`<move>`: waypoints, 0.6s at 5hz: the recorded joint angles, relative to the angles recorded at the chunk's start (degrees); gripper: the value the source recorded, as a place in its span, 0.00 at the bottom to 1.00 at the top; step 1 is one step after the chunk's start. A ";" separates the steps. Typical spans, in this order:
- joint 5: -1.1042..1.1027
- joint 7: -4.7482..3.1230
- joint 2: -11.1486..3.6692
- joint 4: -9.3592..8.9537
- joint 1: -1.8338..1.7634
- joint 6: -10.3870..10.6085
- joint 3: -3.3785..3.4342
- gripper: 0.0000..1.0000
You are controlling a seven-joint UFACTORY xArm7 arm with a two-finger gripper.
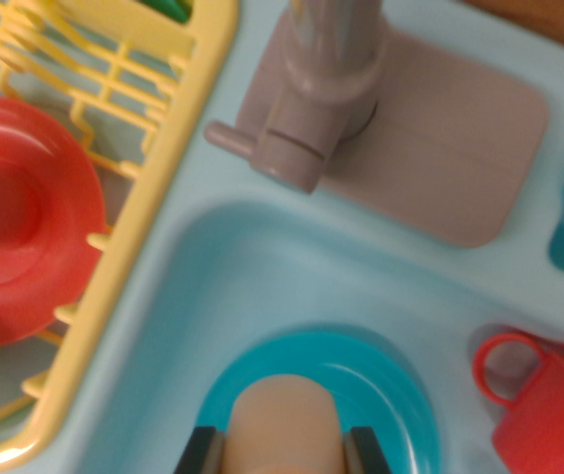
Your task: Pick detergent from the sink
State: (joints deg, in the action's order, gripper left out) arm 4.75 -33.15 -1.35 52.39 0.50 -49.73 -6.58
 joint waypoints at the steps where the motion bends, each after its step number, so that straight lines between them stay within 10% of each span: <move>1: -0.23 0.27 0.88 1.65 -0.03 -2.52 -0.02 1.00; 3: -0.48 0.54 1.80 3.39 -0.06 -5.16 -0.04 1.00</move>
State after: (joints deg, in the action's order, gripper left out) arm 4.27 -32.61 0.44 55.79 0.45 -54.89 -6.62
